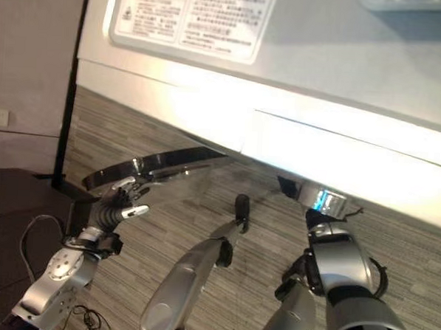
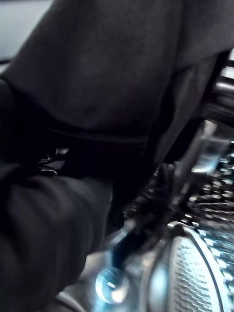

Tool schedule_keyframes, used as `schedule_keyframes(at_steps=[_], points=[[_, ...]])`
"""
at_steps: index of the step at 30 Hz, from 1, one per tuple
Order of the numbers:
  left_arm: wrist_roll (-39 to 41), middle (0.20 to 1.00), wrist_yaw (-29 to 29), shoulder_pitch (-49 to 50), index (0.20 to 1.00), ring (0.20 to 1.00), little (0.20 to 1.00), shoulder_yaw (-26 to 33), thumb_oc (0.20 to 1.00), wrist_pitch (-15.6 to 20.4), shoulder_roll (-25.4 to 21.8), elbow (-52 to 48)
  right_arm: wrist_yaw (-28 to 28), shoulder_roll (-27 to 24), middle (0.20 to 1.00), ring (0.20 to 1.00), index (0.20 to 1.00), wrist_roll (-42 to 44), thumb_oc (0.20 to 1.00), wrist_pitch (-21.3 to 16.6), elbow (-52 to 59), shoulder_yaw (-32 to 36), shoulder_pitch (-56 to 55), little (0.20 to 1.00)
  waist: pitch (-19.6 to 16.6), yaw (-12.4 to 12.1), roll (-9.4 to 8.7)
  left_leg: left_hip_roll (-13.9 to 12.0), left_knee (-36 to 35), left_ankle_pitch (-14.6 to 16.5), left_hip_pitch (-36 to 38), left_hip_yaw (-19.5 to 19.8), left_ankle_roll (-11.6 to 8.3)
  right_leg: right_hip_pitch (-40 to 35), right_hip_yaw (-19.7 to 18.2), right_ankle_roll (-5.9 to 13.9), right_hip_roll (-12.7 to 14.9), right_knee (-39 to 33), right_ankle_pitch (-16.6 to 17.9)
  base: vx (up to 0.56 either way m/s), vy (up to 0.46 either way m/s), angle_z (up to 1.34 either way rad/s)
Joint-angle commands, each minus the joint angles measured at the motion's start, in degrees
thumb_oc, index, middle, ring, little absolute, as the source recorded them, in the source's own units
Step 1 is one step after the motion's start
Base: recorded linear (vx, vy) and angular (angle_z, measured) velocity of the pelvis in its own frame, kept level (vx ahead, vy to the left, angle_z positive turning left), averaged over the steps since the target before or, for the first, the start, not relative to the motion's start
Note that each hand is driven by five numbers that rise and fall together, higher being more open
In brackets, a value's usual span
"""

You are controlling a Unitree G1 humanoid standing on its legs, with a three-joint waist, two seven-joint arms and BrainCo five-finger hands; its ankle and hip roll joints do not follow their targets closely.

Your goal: Grab the laundry basket,head to the washer,open it,put in the laundry and shut it.

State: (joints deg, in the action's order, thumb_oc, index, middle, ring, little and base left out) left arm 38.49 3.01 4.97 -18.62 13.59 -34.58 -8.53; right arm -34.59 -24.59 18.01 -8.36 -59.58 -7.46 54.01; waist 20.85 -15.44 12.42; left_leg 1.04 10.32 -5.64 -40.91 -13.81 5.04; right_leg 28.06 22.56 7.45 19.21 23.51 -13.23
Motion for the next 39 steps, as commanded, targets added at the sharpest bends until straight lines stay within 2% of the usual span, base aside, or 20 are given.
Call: schedule_keyframes(at_steps=[1,4,6,7,9,10,15,19,22,23,24,27,31,33,35,39], points=[[1.2,1.0,-0.3,-0.5,1.0,1.0,1.0,-0.6,1.0,2.9,-2.5,-3.6,0.8,-0.9,0.2,0.2,0.2,3.1,0.2,-3.1,-0.3,0.8,4.9,0.2,-0.8,-0.9,0.61,1.8,1.8,3.9,-3.9,0.5,-3.31,1.4,-1.7,-1.16,2.8,4.2,3.8,0.05,-0.058,0.15],[1.4,1.0,-0.4,-0.5,1.0,1.0,1.0,-0.3,1.0,2.9,-3.4,-4.1,0.2,-2.1,0.2,0.2,0.2,4.6,0.2,-3.8,-0.7,1.5,7.3,0.2,-1.2,-1.5,0.25,2.0,2.1,4.0,-4.7,1.2,-3.37,1.4,-1.0,-1.21,2.5,4.1,3.4,0.03,-0.039,0.12],[1.8,1.0,-0.6,-0.1,1.0,1.0,1.0,0.0,1.0,3.1,-4.4,-4.5,-1.3,-6.6,0.2,0.2,0.2,5.6,0.2,-3.9,-1.6,1.6,11.8,0.2,-1.9,-2.6,-0.4,2.3,2.2,4.0,-5.5,2.0,-3.55,1.3,-0.2,-1.23,2.4,4.1,2.9,0.02,-0.049,0.23],[1.9,1.0,-0.6,-0.2,1.0,1.0,1.0,-0.1,1.0,3.0,-4.4,-4.5,-1.1,-6.8,0.2,0.2,0.2,5.8,0.2,-4.0,-1.9,1.6,12.1,0.2,-1.9,-2.6,-0.33,2.3,2.2,4.0,-5.6,2.1,-3.57,1.4,-0.1,-1.24,2.4,4.1,2.9,0.02,-0.049,0.23],[2.4,1.0,-0.6,-0.1,1.0,1.0,1.0,0.0,1.0,3.1,-5.1,-4.8,-1.7,-11.6,0.2,0.2,0.2,6.6,0.2,-3.7,-3.7,0.1,16.2,0.2,-2.3,-3.6,-0.87,2.5,2.1,4.0,-6.3,2.6,-3.71,1.6,0.6,-1.18,2.3,4.2,2.7,0.02,-0.037,0.17],[2.7,1.0,-0.6,-0.2,1.0,1.0,1.0,0.0,1.0,2.9,-5.2,-4.9,-1.7,-15.8,0.2,0.2,0.2,7.7,0.2,-3.8,-4.2,-1.3,18.9,0.2,-2.6,-4.2,-1.49,2.6,2.0,3.9,-6.8,3.0,-3.83,1.8,1.1,-1.1,2.3,4.1,2.7,0.03,-0.03,0.11],[2.9,1.0,-0.4,-0.7,1.0,1.0,1.0,0.1,1.0,2.6,-4.5,-4.9,-1.9,-21.2,0.2,0.2,0.2,7.8,0.2,-3.8,-2.8,-4.3,21.9,0.2,-2.8,-4.5,-2.24,2.7,1.7,3.7,-7.8,3.3,-3.92,2.7,1.8,-1.07,2.2,4.2,2.5,0.01,0.0,0.07],[3.2,1.0,0.1,-0.8,1.0,1.0,1.0,0.6,1.0,2.9,-3.7,-4.6,-2.5,-21.9,0.2,0.2,0.2,7.7,0.2,-3.8,-3.3,-4.4,21.9,0.2,-2.5,-4.2,-2.29,2.7,1.6,3.7,-8.1,3.3,-3.87,3.5,1.5,-1.36,2.2,4.6,2.3,0.0,0.009,0.0],[3.3,1.0,0.4,-0.6,1.0,1.0,1.0,0.9,1.0,2.8,-3.6,-4.5,-0.5,-21.1,0.2,0.2,0.2,9.4,0.2,-3.0,-7.4,-4.6,20.7,0.2,-2.3,-4.0,-2.11,2.6,1.6,3.7,-8.0,2.8,-3.89,3.4,1.5,-1.36,2.4,4.5,2.4,-0.01,0.026,-0.03],[3.4,1.0,0.3,-0.4,1.0,1.0,1.0,1.0,1.0,2.6,-3.8,-4.6,3.6,-20.6,1.0,1.0,1.0,11.1,1.0,-1.5,-12.8,-6.2,20.2,1.0,-2.0,-4.0,-2.07,2.5,1.5,3.7,-7.9,2.5,-3.89,3.4,1.5,-1.4,2.5,4.5,2.5,0.0,0.0,0.0],[3.4,1.0,0.3,-0.3,1.0,1.0,1.0,1.0,1.0,2.6,-3.8,-4.6,4.0,-20.7,1.0,1.0,1.0,11.3,1.0,-1.6,-13.4,-6.4,20.6,1.0,-2.0,-4.0,-2.04,2.5,1.5,3.7,-7.8,2.5,-3.89,3.4,1.5,-1.4,2.5,4.5,2.5,0.0,0.0,0.0],[3.0,1.0,-0.6,-0.3,1.0,1.0,1.0,1.8,1.0,2.3,-4.0,-4.7,12.8,-18.9,1.0,1.0,1.0,11.2,1.0,2.8,-23.5,-10.7,19.5,1.0,-1.3,-3.7,-1.85,1.7,1.6,3.6,-7.4,1.8,-4.12,3.1,1.4,-1.83,2.3,4.3,2.2,-0.01,-0.004,0.0],[2.4,1.0,0.0,0.1,1.0,1.0,1.0,2.4,1.0,2.1,-3.3,-4.9,12.3,-15.9,1.0,1.0,1.0,9.2,1.0,1.8,-23.3,-11.4,17.2,1.0,-0.8,-2.9,-1.65,1.4,1.6,3.5,-6.6,1.4,-4.13,2.7,1.2,-1.99,2.0,4.2,2.2,0.0,0.005,-0.05],[1.4,1.0,0.7,0.6,1.0,1.0,1.0,3.1,1.0,2.5,-2.2,-4.8,8.2,-13.1,1.0,1.0,1.0,5.2,1.0,-0.8,-15.6,-11.5,12.4,1.0,-0.4,-2.4,-1.47,1.2,1.4,3.4,-6.0,1.2,-4.12,2.3,0.9,-1.91,1.7,3.8,2.4,-0.02,0.018,-0.09],[0.8,1.0,0.3,1.2,1.0,1.0,1.0,3.5,1.0,3.5,-0.8,-3.9,3.4,-11.5,1.0,1.0,1.0,-4.2,1.0,-3.0,-2.8,-10.0,4.5,1.0,0.1,-1.7,-1.35,1.0,1.2,3.3,-5.5,1.1,-4.04,1.8,0.7,-1.85,1.6,3.4,2.5,-0.03,-0.008,-0.07],[0.4,1.0,0.2,0.7,1.0,1.0,1.0,3.4,1.0,4.7,-0.8,-3.2,1.3,-10.8,1.0,1.0,1.0,-9.8,1.0,-3.0,8.9,-7.6,-1.8,1.0,0.1,-1.2,-1.74,0.9,1.0,3.3,-5.1,1.2,-3.93,1.5,0.7,-1.75,1.4,3.1,2.9,-0.02,-0.031,-0.12]])
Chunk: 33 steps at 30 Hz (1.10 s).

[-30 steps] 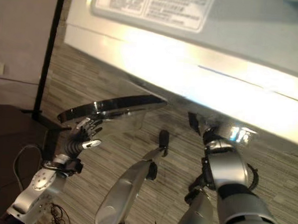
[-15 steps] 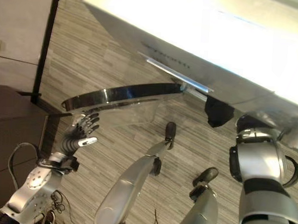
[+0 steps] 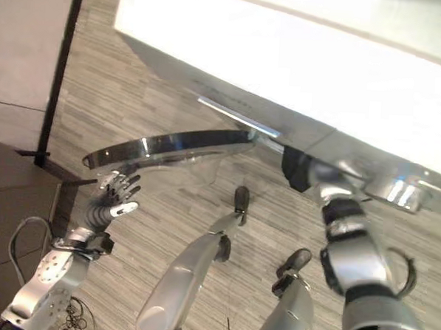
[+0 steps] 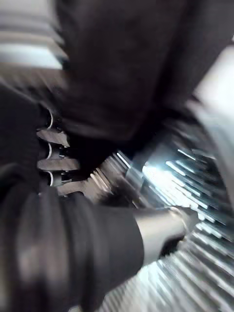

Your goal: Grab the laundry basket,head to the washer,open it,put in the laundry and shut it.

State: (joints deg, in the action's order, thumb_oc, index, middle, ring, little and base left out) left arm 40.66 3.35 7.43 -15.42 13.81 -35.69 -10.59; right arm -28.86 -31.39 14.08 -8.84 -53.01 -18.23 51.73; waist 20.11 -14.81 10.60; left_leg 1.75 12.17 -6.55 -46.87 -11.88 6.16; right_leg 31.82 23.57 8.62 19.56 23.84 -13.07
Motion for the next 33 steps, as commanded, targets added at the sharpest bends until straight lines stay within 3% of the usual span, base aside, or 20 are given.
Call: schedule_keyframes(at_steps=[1,2,3,7,11,16,21,22,28,33], points=[[-2.0,1.0,-0.1,-2.0,1.0,1.0,1.0,0.3,1.0,4.6,0.3,-1.2,-4.2,-3.3,1.0,1.0,1.0,-7.2,1.0,-3.2,5.4,2.9,-1.0,1.0,1.0,-1.5,-0.01,0.0,-1.0,4.1,1.0,-0.7,-5.05,-2.2,-0.4,-2.85,1.0,2.7,2.8,-0.01,-0.01,-0.03],[-2.0,1.0,-0.1,-1.9,1.0,1.0,1.0,0.3,1.0,4.6,0.2,-1.2,-4.4,-3.2,1.0,1.0,1.0,-7.4,1.0,-2.9,5.9,3.2,-1.5,1.0,1.0,-1.5,-0.07,0.1,-1.0,4.1,1.0,-0.8,-5.05,-2.2,-0.4,-2.84,1.0,2.6,2.8,0.0,0.0,0.0],[-2.5,1.0,0.0,-1.9,1.0,1.0,1.0,0.2,1.0,4.7,0.3,-1.2,-3.7,-1.5,1.0,1.0,1.0,-13.7,1.0,-3.5,16.0,1.8,-7.0,1.0,1.4,-0.6,-0.43,-0.1,-1.2,4.0,1.4,-0.7,-4.87,-2.3,-0.6,-2.73,1.0,2.5,3.2,0.0,0.0,0.0],[-3.6,1.0,0.3,-0.8,1.0,1.0,1.0,0.0,1.0,4.5,0.0,-1.6,-1.4,1.7,1.0,1.0,1.0,-22.1,1.0,-3.8,30.2,-1.2,-16.7,1.0,1.6,1.1,-1.17,-0.4,-1.5,4.0,2.1,-0.9,-4.78,-2.6,-0.9,-2.63,0.9,2.1,3.7,-0.01,-0.003,-0.05],[-4.7,1.0,2.5,-0.4,1.0,1.0,1.0,-0.8,1.0,4.6,-0.1,-1.6,-0.9,7.5,1.0,1.0,1.0,-25.0,1.0,-3.4,34.3,-4.3,-25.2,1.0,1.7,3.0,-1.82,-0.7,-1.7,4.0,2.8,-1.1,-4.75,-3.1,-1.1,-2.69,0.8,1.6,4.1,-0.01,0.02,-0.07],[-5.7,1.0,5.4,0.9,1.0,1.0,1.0,-0.4,1.0,5.6,-0.6,-2.2,-1.8,8.1,1.0,1.0,1.0,-28.3,1.0,-2.9,36.0,-6.3,-34.2,1.0,1.9,5.4,-2.73,-0.9,-2.2,3.7,3.0,-1.4,-5.03,-3.2,-1.3,-2.6,0.7,1.0,4.8,-0.01,0.022,-0.1],[-5.6,1.0,7.5,1.7,1.0,1.0,1.0,-0.7,1.0,6.2,-1.2,-1.9,-1.7,11.1,1.0,1.0,1.0,-25.8,1.0,-1.8,27.6,-8.2,-39.4,1.0,2.1,7.2,-3.45,-1.4,-2.6,3.4,2.9,-1.6,-5.32,-3.2,-1.0,-2.59,0.2,0.4,5.2,0.0,0.0,0.0],[-5.3,1.0,8.2,1.6,1.0,1.0,1.0,-1.0,1.0,6.5,-1.1,-1.7,-2.9,12.6,1.0,1.0,1.0,-24.1,1.0,-0.9,21.5,-8.0,-38.6,1.0,2.1,7.3,-3.35,-1.5,-2.6,3.2,2.7,-1.7,-5.35,-3.1,-1.0,-2.63,0.0,0.2,5.3,0.0,0.0,0.0],[-3.9,1.0,8.6,1.5,1.0,1.0,1.0,-1.8,1.0,6.7,-1.8,-1.7,-7.5,17.1,1.0,1.0,1.0,-18.4,1.0,0.9,3.0,-5.1,-28.6,1.0,2.6,6.1,-2.45,-1.2,-2.6,3.2,2.3,-1.9,-5.26,-2.3,-1.1,-2.88,-0.1,1.4,5.2,-0.01,-0.001,-0.02],[-3.5,1.0,8.0,1.6,1.0,1.0,1.0,-1.4,1.0,6.5,-2.4,-2.6,-8.9,16.3,1.0,1.0,1.0,-13.9,1.0,1.2,-6.3,-0.8,-22.5,1.0,3.0,4.7,-1.19,-0.7,-2.5,3.4,1.9,-1.8,-4.99,-1.3,-1.0,-2.86,0.2,3.5,4.8,0.0,-0.001,0.01]])
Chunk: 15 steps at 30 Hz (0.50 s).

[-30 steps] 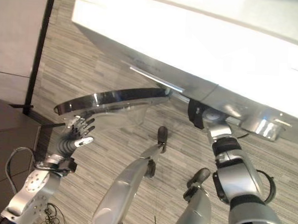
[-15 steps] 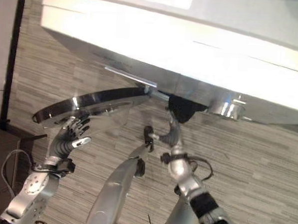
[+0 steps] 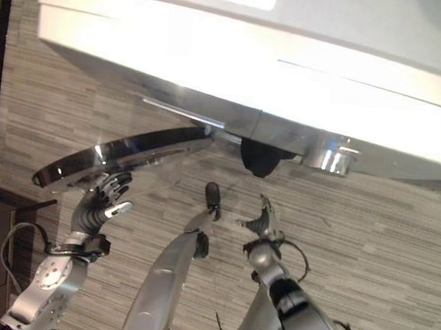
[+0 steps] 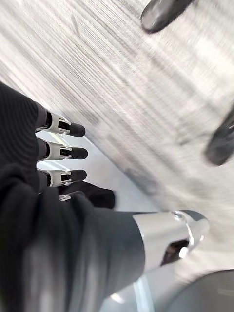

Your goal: Grab the laundry basket,head to the washer,open it,put in the laundry and shut it.

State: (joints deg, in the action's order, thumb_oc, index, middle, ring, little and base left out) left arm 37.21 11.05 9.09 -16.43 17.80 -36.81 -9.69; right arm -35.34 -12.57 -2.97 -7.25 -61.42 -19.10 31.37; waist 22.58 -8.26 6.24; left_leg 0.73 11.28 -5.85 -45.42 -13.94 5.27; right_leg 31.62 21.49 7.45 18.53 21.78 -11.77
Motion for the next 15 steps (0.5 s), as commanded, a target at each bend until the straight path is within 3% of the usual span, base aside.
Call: schedule_keyframes(at_steps=[1,5,15], points=[[0.3,1.0,0.0,0.0,1.0,1.0,1.0,-0.1,1.0,2.3,-1.6,-3.6,-2.7,-3.5,1.0,1.0,1.0,5.1,1.0,0.2,-2.1,2.2,0.3,1.0,0.6,-2.5,3.85,0.5,-1.3,2.9,-0.1,0.1,-3.9,-0.4,1.2,-1.61,1.5,6.8,3.2,0.01,-0.009,0.08],[1.2,1.0,-1.3,0.1,1.0,1.0,1.0,0.4,1.0,1.7,-1.5,-3.8,-1.8,-6.7,1.0,1.0,1.0,12.0,1.0,-0.1,-7.5,7.8,4.9,1.0,0.4,-4.1,5.16,0.7,-0.4,3.3,-1.5,-0.3,-3.58,0.9,1.8,-1.48,1.9,8.3,2.5,0.02,-0.016,0.07],[2.8,1.0,-3.7,0.3,1.0,1.0,1.0,0.1,1.0,0.5,-0.7,-4.5,1.0,-9.1,1.0,1.0,1.0,19.9,1.0,-1.1,-12.3,12.4,8.1,1.0,-0.1,-5.9,8.0,1.4,0.5,4.1,-2.8,-0.4,-3.08,3.0,1.5,-1.57,2.9,10.9,0.9,0.04,0.005,0.02]])
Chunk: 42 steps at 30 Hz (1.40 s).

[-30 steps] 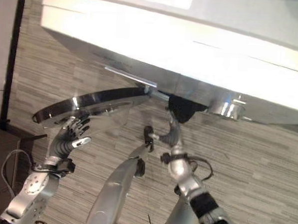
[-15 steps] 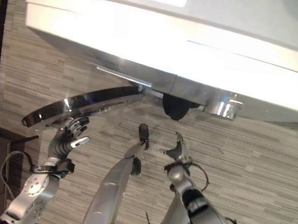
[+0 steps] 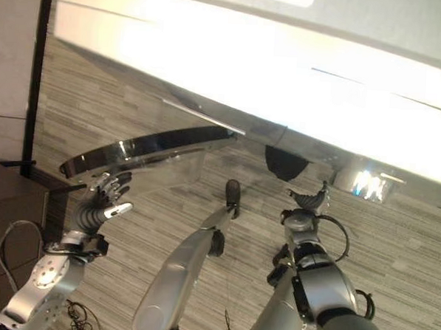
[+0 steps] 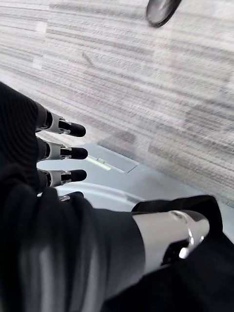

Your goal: Grab the laundry basket,head to the washer,open it,put in the laundry and shut it.

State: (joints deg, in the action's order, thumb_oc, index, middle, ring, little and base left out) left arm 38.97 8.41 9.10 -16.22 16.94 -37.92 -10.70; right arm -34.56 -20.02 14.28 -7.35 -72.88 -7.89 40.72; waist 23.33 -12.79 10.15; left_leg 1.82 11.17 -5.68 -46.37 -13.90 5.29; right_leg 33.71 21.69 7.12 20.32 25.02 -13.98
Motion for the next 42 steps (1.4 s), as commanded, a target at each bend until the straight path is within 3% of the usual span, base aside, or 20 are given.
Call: schedule_keyframes(at_steps=[1,9,23,34,35,36,38,39,40,42], points=[[1.3,1.0,-1.2,0.6,1.0,1.0,1.0,0.1,1.0,1.3,0.5,-3.8,0.5,-1.7,1.0,1.0,1.0,3.7,1.0,-1.3,-0.8,1.7,-1.0,1.0,-0.7,-1.5,4.59,0.4,0.7,4.0,-2.1,-0.3,-3.01,1.3,1.1,-1.2,1.2,8.0,2.9,0.04,0.008,0.06],[2.1,1.0,-1.9,0.7,1.0,1.0,1.0,0.4,1.0,1.1,0.5,-4.1,1.8,-4.1,1.0,1.0,1.0,7.0,1.0,-1.8,-1.1,2.6,2.2,1.0,-0.3,-2.2,5.79,0.7,2.3,4.8,-4.3,-0.1,-2.46,4.2,0.5,-1.29,1.8,11.0,2.1,0.02,-0.002,0.03],[4.2,1.0,-3.4,0.8,1.0,1.0,1.0,0.1,1.0,0.9,0.2,-4.9,2.2,-13.1,1.0,1.0,1.0,14.4,1.0,-4.5,-0.2,4.0,12.9,1.0,0.1,-3.7,7.68,1.1,5.0,5.7,-8.3,0.3,-1.88,9.3,-2.3,-1.9,2.5,15.8,0.2,0.01,-0.002,0.01],[5.7,1.0,-4.7,0.7,1.0,1.0,1.0,0.5,1.0,0.2,0.1,-5.7,6.4,-11.2,1.0,1.0,1.0,27.1,1.0,-7.5,-2.9,7.1,18.1,1.0,-0.1,-4.9,8.95,1.9,6.2,5.7,-9.8,1.0,-1.87,11.2,-3.6,-2.33,2.9,18.8,-1.4,0.0,-0.002,0.03],[6.0,1.0,-4.9,0.7,1.0,1.0,1.0,0.5,1.0,0.1,0.2,-5.7,6.7,-10.7,0.878,0.878,0.878,28.1,0.878,-7.9,-2.7,7.1,18.6,0.878,-0.2,-5.1,8.91,2.0,6.1,5.7,-9.9,1.1,-1.88,11.2,-3.5,-2.28,2.9,18.9,-1.4,0.0,-0.014,0.03],[6.0,1.0,-4.9,0.6,1.0,1.0,1.0,0.6,1.0,0.1,0.1,-5.7,6.8,-10.6,0.576,0.576,0.576,28.3,0.576,-7.9,-2.8,7.1,18.7,0.576,-0.2,-5.1,8.88,2.0,6.1,5.7,-9.9,1.2,-1.88,11.3,-3.4,-2.28,2.9,18.9,-1.4,0.0,-0.009,0.04],[6.3,1.0,-5.2,0.5,1.0,1.0,1.0,0.2,1.0,0.1,0.0,-5.8,7.4,-9.1,0.423,0.423,0.423,29.2,0.423,-8.3,-2.3,6.5,19.8,0.423,-0.3,-5.6,8.92,2.1,6.1,5.6,-10.0,1.3,-1.9,11.2,-3.3,-2.26,2.9,18.9,-1.5,0.0,-0.007,0.03],[6.3,1.0,-5.2,0.5,1.0,1.0,1.0,0.3,1.0,0.1,0.0,-5.8,7.3,-9.1,0.423,0.423,0.423,29.2,0.423,-8.3,-2.2,6.4,19.8,0.423,-0.3,-5.6,8.91,2.1,6.1,5.6,-10.0,1.3,-1.9,11.2,-3.3,-2.26,2.9,18.9,-1.4,0.0,0.0,0.0],[6.4,1.0,-5.3,0.3,1.0,1.0,1.0,0.1,1.0,0.2,0.0,-5.8,7.6,-8.0,0.2,0.2,0.2,29.1,0.2,-8.4,-2.0,5.9,20.5,0.2,-0.4,-5.8,8.94,2.1,6.0,5.5,-10.0,1.5,-1.91,11.1,-3.2,-2.18,2.9,19.0,-1.4,0.0,0.0,0.0],[6.5,1.0,-5.4,0.1,1.0,1.0,1.0,0.1,1.0,0.2,-0.2,-5.9,8.0,-7.1,0.2,0.2,0.2,29.2,0.2,-8.7,-1.3,5.3,20.9,0.2,-0.5,-6.0,8.84,2.1,5.9,5.4,-9.9,1.5,-1.92,11.0,-3.1,-2.1,2.8,19.1,-1.4,0.0,0.0,0.0]])
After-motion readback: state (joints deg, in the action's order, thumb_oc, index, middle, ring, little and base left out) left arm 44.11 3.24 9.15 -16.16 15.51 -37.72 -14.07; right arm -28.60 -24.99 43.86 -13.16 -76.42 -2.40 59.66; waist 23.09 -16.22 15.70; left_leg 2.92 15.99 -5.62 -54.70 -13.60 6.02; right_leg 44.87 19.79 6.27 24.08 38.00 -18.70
